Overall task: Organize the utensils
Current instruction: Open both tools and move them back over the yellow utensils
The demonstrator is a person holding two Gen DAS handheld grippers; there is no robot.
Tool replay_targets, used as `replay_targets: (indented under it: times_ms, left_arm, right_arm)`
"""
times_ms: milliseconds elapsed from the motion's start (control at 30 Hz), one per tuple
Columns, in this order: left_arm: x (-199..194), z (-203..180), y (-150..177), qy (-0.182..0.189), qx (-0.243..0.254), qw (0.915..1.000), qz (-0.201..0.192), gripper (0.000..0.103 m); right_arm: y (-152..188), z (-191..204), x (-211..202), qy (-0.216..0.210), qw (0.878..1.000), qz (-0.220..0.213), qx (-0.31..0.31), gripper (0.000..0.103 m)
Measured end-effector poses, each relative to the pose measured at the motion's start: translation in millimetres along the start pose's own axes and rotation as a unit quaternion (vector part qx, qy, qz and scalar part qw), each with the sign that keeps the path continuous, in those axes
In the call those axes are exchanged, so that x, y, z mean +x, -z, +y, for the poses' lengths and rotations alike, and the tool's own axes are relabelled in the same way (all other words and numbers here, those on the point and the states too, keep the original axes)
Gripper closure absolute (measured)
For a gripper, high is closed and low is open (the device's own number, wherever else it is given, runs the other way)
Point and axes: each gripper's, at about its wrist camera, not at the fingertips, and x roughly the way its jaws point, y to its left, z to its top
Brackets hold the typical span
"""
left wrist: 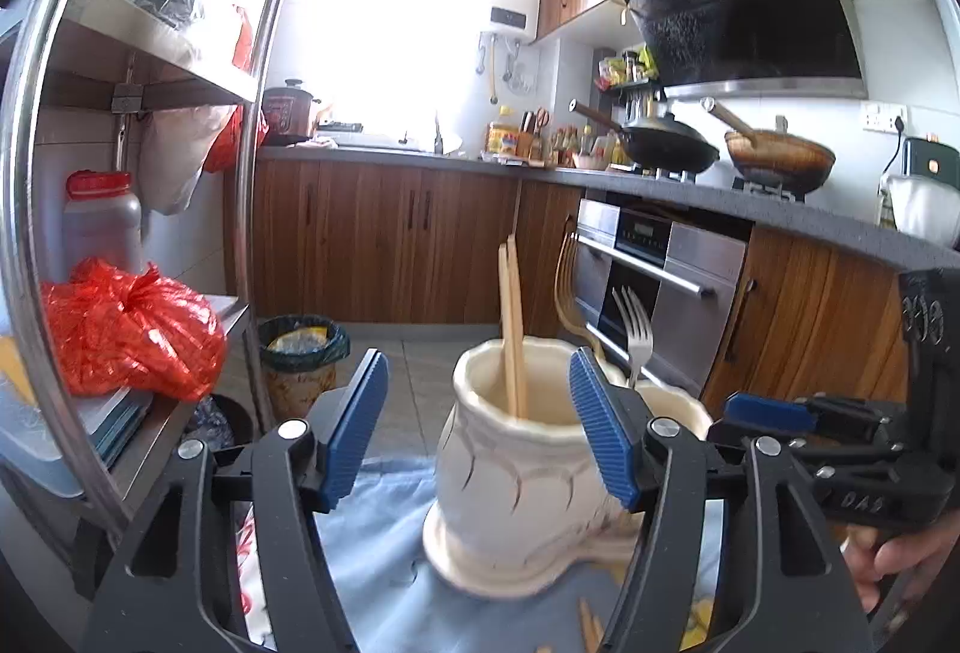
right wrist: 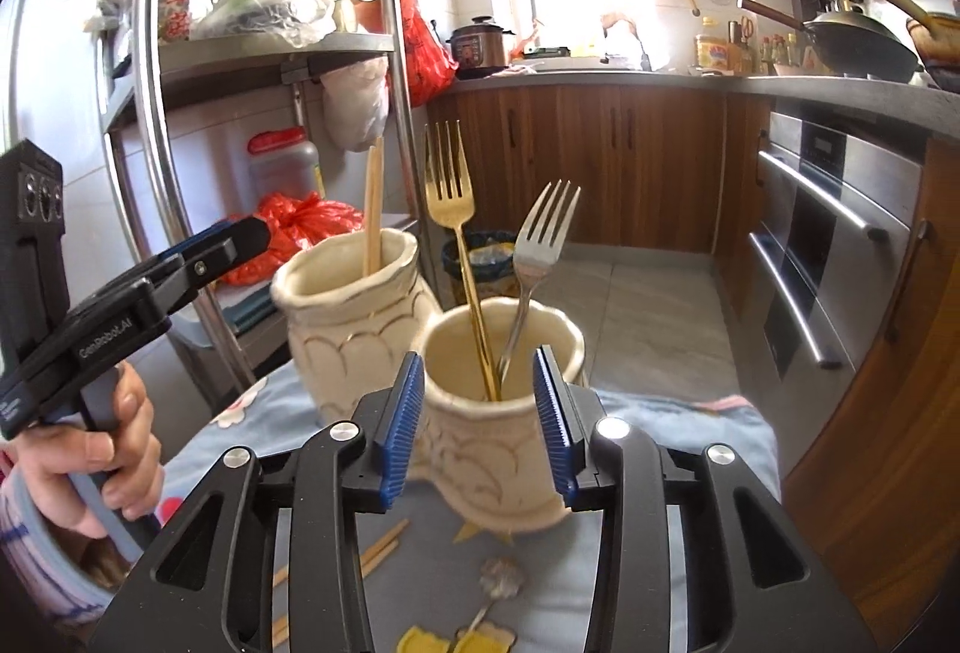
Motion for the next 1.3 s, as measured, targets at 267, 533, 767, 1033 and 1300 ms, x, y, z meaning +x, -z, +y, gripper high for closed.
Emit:
replay_targets:
  times_ms: [267,533,767,1033,1300]
  left_arm:
    - [-14,5,28,0.008,0.004,0.9989,0.046,0.04]
    - [-24,-5,59,0.02,0.028,0.9945,0.099,0.04]
    - [-29,-11,85,0.028,0.043,0.988,0.146,0.04]
    - [-32,-12,106,0.036,0.054,0.9786,0.195,0.042]
    - [-34,-21,115,0.057,0.074,0.9689,0.229,0.052]
  right_arm:
    - [33,6,-13,0.004,0.999,0.027,0.017,0.062]
    - [62,7,-21,0.011,0.997,0.062,0.034,0.057]
    - [84,7,-33,0.019,0.995,0.085,0.044,0.057]
    - [109,12,-41,0.026,0.992,0.117,0.038,0.057]
    - [120,18,-41,0.032,0.988,0.145,0.03,0.067]
